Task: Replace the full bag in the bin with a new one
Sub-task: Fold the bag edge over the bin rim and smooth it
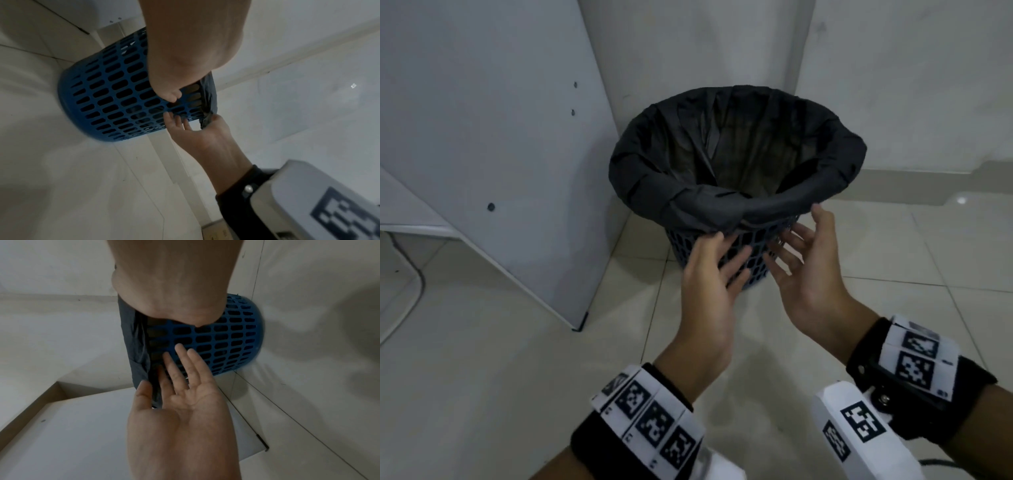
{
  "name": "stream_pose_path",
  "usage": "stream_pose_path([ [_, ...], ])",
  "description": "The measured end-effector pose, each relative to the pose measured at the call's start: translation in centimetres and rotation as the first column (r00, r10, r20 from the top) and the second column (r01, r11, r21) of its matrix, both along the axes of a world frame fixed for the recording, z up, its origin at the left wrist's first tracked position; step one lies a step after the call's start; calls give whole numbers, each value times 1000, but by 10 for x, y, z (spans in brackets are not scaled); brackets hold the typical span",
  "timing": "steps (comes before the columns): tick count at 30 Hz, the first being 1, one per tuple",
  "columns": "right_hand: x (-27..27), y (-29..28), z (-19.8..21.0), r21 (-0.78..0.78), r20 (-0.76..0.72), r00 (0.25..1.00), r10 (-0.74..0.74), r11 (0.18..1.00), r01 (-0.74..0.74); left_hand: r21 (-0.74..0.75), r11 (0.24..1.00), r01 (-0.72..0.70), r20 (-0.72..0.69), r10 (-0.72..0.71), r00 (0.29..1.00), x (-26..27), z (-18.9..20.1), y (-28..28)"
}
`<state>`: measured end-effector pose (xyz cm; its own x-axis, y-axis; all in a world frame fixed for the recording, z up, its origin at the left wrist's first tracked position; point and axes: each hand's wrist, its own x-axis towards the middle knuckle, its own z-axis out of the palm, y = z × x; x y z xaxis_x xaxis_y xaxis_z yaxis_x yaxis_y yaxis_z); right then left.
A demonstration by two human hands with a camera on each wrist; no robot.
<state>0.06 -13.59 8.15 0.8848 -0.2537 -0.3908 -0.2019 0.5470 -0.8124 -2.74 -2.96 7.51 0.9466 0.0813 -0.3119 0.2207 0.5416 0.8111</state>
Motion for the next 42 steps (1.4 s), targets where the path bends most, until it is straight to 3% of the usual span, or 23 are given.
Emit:
stream_pose_path([
  [5,-5,9,-1,-39,5,1000,13,999,-13,177,951,-255,-17,262,965,12,-14,19],
  [10,-8,5,-7,19,29,1000,10,1000,-11,440,894,-85,80,56,995,34,-23,40],
  [15,9,-9,-4,67,67,997,-38,997,34,516,857,-1,108,-64,992,28,-31,19],
  [24,38,-41,-5,-9,106,992,-74,997,75,546,812,204,93,-301,949,23,-39,-12],
  [26,38,-45,-5,-47,79,988,-130,990,134,520,840,155,83,-230,970,20,-38,-11],
  [29,18,-34,-13,-113,-28,980,-197,975,192,272,958,-93,40,86,996,20,-36,0],
  [32,-4,-5,-29,-103,-83,996,-16,995,7,110,960,-256,-20,260,965,39,-39,25],
  [34,-8,11,-36,-172,-86,988,128,975,-142,195,960,-202,-24,210,977,55,-41,42],
  [36,-5,21,-39,-231,-68,978,200,950,-210,370,928,-48,-22,61,998,67,-40,51],
  [38,-4,25,-40,-251,-60,972,227,939,-235,495,868,47,5,-57,998,70,-36,53],
  [42,-5,21,-37,-246,-27,986,167,955,-169,585,809,52,70,-114,991,65,-34,46],
])
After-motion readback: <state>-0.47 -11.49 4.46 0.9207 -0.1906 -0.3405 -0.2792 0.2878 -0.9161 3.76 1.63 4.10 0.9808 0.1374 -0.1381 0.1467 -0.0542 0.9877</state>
